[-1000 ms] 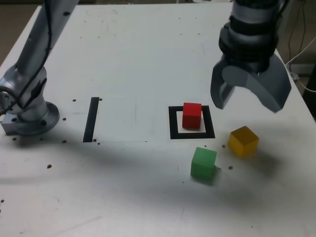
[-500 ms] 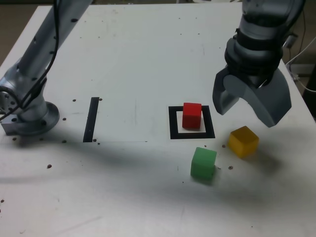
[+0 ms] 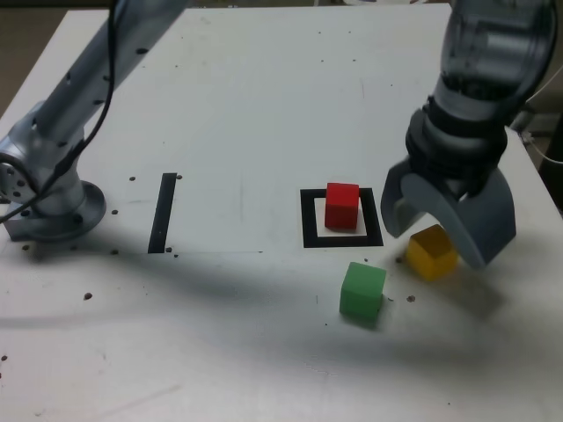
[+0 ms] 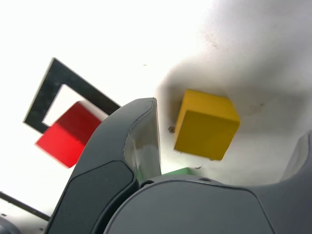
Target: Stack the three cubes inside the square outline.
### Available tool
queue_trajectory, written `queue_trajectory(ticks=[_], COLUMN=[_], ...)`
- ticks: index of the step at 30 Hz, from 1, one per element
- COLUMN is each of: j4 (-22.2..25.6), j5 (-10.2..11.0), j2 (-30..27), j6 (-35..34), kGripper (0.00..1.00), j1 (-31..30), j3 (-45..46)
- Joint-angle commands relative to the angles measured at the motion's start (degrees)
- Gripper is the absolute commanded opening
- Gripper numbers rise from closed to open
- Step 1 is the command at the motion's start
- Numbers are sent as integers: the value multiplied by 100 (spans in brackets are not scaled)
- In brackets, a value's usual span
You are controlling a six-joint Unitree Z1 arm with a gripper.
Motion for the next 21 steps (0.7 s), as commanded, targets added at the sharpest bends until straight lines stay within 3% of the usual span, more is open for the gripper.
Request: queue_trajectory(ticks=[1,5,9,12,21], j4=[-22,-26,-26,-28,4], j5=[-67,-157,-167,-155,-159], j2=[159,350,423,431,428], j6=[-21,-125,-275,-321,-382], kGripper=[89,76,47,31,28], j1=[-17,-18,-18,-18,-18], j3=[-92,-211,-282,-289,-285])
